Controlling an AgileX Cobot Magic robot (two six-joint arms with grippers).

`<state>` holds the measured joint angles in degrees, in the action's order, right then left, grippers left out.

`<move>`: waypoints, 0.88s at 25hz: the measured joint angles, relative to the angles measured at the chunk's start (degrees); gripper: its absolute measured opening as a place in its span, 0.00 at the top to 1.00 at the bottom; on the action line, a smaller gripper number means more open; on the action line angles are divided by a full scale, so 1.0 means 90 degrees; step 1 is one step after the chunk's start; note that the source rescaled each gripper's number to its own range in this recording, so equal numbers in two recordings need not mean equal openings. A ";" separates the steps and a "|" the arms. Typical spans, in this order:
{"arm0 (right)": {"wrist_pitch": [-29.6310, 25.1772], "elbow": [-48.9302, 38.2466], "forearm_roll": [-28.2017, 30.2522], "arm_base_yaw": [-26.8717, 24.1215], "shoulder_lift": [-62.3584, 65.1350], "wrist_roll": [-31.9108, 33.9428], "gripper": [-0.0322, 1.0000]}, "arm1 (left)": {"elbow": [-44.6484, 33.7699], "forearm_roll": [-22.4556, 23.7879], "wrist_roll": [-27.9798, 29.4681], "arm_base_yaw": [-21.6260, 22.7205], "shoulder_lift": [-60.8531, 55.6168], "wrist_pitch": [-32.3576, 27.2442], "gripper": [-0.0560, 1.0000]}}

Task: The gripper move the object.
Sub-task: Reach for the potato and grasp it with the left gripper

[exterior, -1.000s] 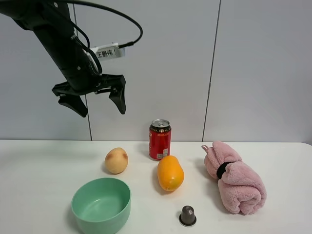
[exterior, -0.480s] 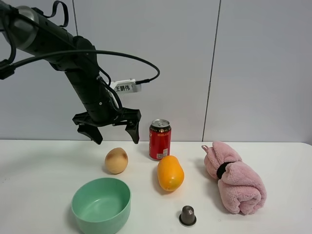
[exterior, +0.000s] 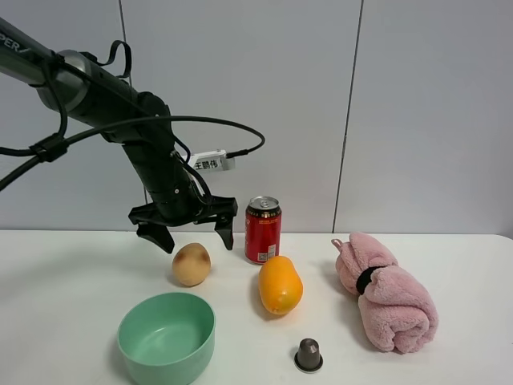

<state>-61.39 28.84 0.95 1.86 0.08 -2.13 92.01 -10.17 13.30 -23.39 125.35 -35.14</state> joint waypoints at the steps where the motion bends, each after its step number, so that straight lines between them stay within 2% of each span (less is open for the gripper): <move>1: 0.0000 0.0000 0.0000 0.0000 0.0000 0.0000 0.00 | 0.0057 0.0059 0.0000 0.0000 0.0040 -0.0002 0.00; 14: 0.0000 0.0000 0.0000 0.0000 0.0000 0.0000 0.00 | 0.0134 0.0690 0.0023 0.0052 0.0337 -0.0123 0.00; 22: 0.0000 0.0000 0.0000 0.0000 0.0000 0.0000 0.00 | 0.0140 0.0708 0.0023 0.0157 0.0337 0.0066 0.00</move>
<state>-61.39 28.84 0.95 1.86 0.08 -2.13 93.27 -3.80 13.51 -21.97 128.38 -34.55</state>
